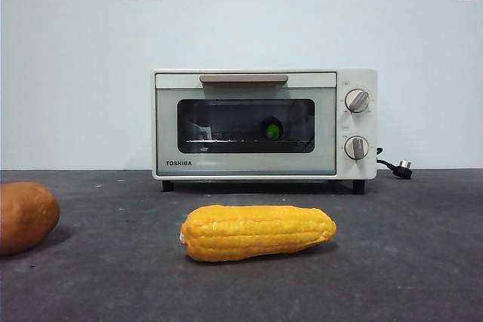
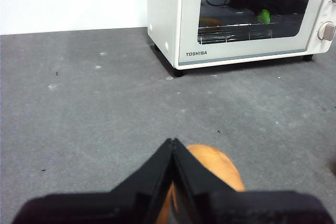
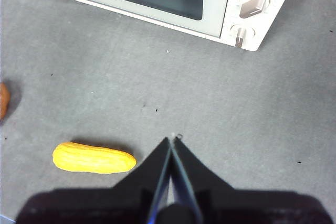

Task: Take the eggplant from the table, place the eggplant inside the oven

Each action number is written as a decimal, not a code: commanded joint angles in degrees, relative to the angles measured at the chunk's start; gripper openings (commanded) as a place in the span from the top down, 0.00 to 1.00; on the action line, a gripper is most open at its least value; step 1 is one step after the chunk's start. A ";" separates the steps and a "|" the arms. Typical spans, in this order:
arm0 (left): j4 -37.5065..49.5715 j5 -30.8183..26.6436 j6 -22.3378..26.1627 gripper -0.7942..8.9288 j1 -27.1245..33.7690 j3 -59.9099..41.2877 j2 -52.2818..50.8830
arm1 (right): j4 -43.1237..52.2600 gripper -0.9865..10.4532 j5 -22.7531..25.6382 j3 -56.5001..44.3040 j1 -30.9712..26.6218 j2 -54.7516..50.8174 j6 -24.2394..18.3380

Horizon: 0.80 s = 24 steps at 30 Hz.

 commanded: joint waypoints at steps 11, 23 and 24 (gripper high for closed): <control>0.57 -0.11 -0.66 0.92 0.17 -0.52 0.52 | 0.35 0.91 0.28 0.04 -0.02 0.26 -0.24; 0.57 -0.11 -0.66 0.92 0.17 -0.52 0.55 | 3.04 0.91 6.80 0.04 -0.04 -3.80 -0.68; 0.57 -0.11 -0.66 0.92 0.17 -0.52 0.55 | 3.67 0.91 7.26 0.04 -0.07 -4.87 -0.68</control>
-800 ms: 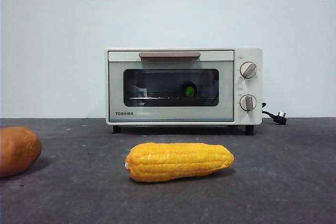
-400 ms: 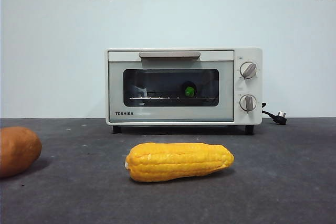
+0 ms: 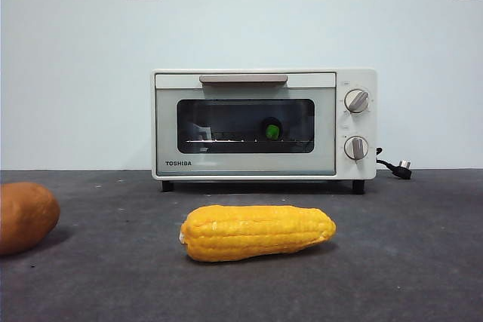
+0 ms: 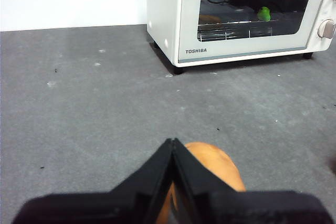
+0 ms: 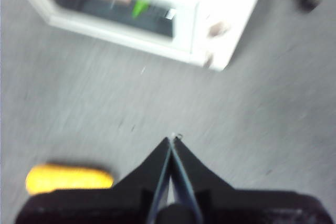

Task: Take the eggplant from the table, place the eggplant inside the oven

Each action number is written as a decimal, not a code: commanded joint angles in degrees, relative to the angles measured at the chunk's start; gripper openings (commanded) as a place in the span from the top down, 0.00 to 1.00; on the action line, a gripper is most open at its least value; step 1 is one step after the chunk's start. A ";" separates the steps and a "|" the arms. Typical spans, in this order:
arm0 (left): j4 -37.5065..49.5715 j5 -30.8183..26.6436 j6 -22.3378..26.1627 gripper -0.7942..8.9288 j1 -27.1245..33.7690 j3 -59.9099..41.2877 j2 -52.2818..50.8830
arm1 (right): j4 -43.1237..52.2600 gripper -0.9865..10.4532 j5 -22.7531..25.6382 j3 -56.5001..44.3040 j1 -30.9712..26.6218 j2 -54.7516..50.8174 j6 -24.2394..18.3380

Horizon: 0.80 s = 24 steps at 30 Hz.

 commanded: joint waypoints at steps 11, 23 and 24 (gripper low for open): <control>0.57 -0.11 -0.66 0.92 0.17 -0.52 0.13 | 4.66 0.91 1.25 0.04 -7.02 -15.63 -0.57; 0.57 -0.11 -0.66 0.92 0.17 -0.52 0.13 | 4.57 0.91 1.18 0.02 -18.56 -25.38 -0.61; 0.57 -0.11 -0.66 0.92 0.17 -0.52 0.13 | 4.52 0.91 1.14 0.00 -18.97 -26.21 -0.61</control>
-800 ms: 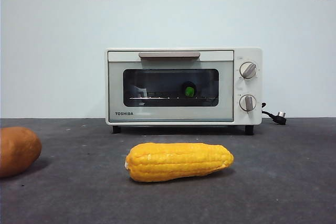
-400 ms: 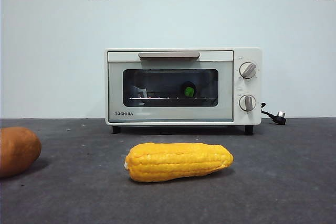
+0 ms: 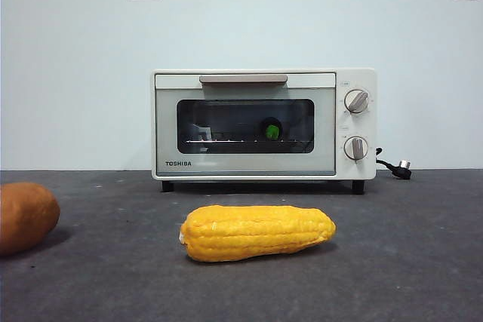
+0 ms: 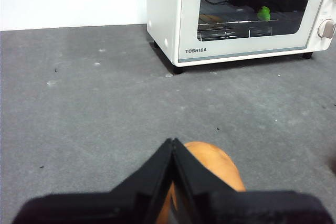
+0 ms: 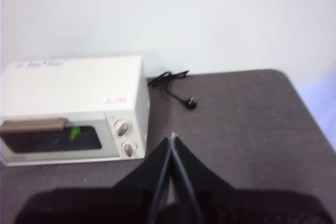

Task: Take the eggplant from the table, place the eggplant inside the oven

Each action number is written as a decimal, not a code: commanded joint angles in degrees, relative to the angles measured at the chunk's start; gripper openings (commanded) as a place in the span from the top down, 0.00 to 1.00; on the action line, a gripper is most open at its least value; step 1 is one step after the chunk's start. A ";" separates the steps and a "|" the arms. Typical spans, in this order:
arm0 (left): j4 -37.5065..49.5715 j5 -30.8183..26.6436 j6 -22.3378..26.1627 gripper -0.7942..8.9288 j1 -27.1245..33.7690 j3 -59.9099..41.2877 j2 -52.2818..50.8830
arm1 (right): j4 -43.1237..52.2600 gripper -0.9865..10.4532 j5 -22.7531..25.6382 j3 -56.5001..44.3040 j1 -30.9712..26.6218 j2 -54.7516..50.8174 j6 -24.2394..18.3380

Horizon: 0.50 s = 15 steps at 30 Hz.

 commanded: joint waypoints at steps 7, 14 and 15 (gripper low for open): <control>0.57 -0.11 -0.63 0.92 0.17 -0.52 -0.02 | 0.48 0.91 -0.85 -1.55 -3.23 -6.88 -0.42; 0.57 -0.11 -0.63 0.92 0.17 -0.52 0.00 | 6.05 0.91 -0.87 -13.90 -4.81 -14.88 -3.02; 0.57 -0.11 -0.63 0.92 0.17 -0.52 0.00 | 7.80 0.91 -0.87 -16.72 -4.94 -16.35 -2.91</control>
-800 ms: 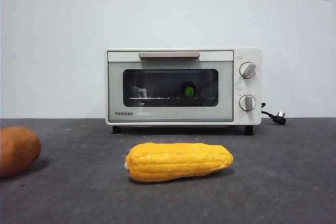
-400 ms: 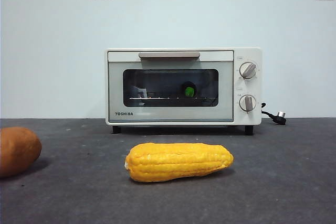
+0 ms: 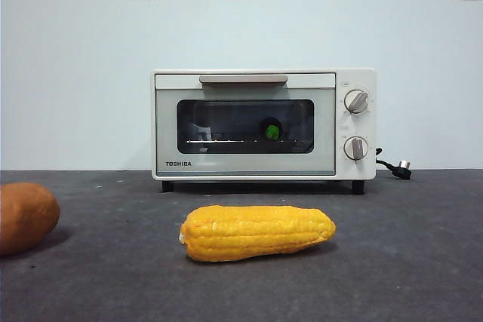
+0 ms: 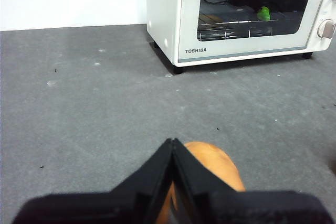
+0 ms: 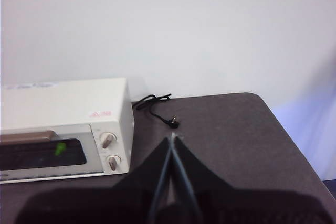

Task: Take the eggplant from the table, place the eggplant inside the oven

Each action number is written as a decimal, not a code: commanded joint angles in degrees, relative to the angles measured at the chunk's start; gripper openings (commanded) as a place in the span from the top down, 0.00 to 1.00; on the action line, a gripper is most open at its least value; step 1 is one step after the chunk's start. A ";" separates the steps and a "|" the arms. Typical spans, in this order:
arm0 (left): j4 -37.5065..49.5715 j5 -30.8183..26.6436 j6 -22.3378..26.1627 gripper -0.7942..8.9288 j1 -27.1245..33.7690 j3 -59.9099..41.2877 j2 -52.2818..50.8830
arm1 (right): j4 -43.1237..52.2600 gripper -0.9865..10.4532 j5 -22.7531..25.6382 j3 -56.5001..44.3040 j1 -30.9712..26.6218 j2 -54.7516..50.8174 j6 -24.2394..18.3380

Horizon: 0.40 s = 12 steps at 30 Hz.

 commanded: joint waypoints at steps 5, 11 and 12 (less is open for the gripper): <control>0.57 -0.11 -0.63 0.92 0.17 -0.52 0.00 | 9.16 0.91 -1.09 -18.05 -0.28 -8.63 -0.35; 0.57 -0.11 -0.63 0.92 0.17 -0.52 0.00 | 13.92 0.91 -1.18 -32.15 -0.28 -15.41 -0.35; 0.57 -0.11 -0.63 0.92 0.17 -0.52 0.00 | 14.93 0.91 -1.18 -34.51 -0.28 -16.63 -0.35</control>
